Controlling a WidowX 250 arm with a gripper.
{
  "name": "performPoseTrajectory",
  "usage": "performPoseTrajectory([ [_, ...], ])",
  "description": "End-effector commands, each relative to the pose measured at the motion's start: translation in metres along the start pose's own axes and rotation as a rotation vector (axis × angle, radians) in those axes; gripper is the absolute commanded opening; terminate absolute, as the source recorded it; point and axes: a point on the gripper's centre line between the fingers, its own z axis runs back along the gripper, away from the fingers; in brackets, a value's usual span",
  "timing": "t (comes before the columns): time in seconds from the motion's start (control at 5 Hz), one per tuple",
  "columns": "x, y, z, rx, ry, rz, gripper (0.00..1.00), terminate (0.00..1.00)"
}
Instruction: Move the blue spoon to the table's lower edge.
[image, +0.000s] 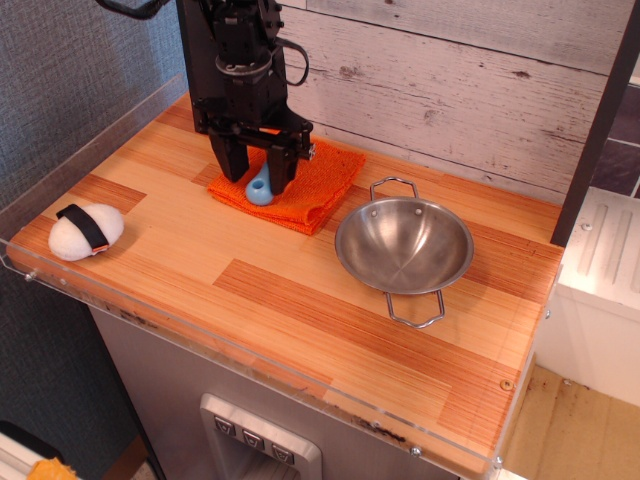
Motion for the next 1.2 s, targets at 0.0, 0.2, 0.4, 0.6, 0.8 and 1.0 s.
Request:
performPoseTrajectory([
  [0.0,0.007,0.002,0.014,0.021,-0.051,0.003,0.00,0.00],
  [0.2,0.005,0.000,0.034,0.009,-0.101,-0.026,0.00,0.00],
  [0.4,-0.004,-0.006,0.064,-0.004,-0.182,-0.043,0.00,0.00],
  [0.6,-0.023,-0.014,0.072,-0.021,-0.187,-0.074,0.00,0.00],
  [0.8,-0.054,-0.018,0.064,-0.014,-0.126,-0.105,0.00,0.00],
  [1.0,-0.081,-0.014,0.044,-0.017,-0.042,-0.115,0.00,0.00],
])
